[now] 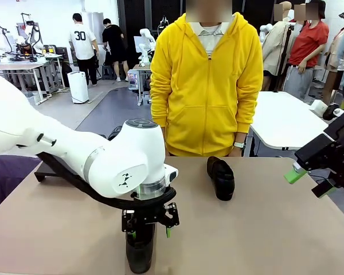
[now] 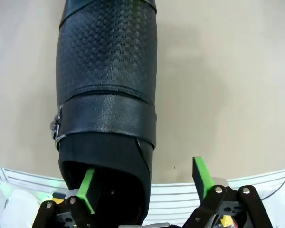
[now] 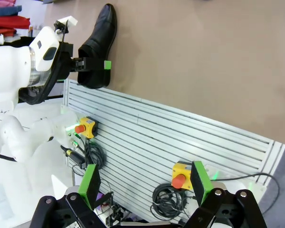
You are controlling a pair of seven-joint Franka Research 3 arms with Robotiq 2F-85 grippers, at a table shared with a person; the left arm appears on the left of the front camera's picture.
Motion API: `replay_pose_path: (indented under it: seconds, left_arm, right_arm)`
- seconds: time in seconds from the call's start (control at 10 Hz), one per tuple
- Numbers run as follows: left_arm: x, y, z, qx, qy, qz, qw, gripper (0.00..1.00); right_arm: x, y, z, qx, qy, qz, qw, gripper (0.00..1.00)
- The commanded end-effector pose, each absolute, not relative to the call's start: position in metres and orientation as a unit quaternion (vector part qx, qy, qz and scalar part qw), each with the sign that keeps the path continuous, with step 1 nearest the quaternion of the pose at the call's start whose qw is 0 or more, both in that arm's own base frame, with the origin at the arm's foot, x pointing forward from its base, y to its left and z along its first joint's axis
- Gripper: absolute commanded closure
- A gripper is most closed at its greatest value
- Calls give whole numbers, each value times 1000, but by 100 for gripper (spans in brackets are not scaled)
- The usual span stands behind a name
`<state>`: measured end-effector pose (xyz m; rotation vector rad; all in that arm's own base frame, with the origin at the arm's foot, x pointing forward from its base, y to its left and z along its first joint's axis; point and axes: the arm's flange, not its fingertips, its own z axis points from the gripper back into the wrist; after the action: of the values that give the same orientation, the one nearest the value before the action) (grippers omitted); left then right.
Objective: Organize the shoes by placing them on the stand.
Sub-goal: Place the Shoe from the middle of the table onto the Shoes Stand.
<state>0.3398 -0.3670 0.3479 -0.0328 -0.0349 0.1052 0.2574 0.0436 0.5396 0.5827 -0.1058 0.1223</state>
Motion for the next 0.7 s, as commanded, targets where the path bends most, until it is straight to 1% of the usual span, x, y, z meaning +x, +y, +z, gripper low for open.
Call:
replay_pose_path:
  seconds: [0.0,0.6]
  left_arm:
    - [349,-375,351,-1,-29,62,998,100]
    - [350,-370,353,13,-25,63,998,100]
  right_arm:
    - [258,42,541,294,-55,70,952,0]
    - [258,42,541,294,-55,70,952,0]
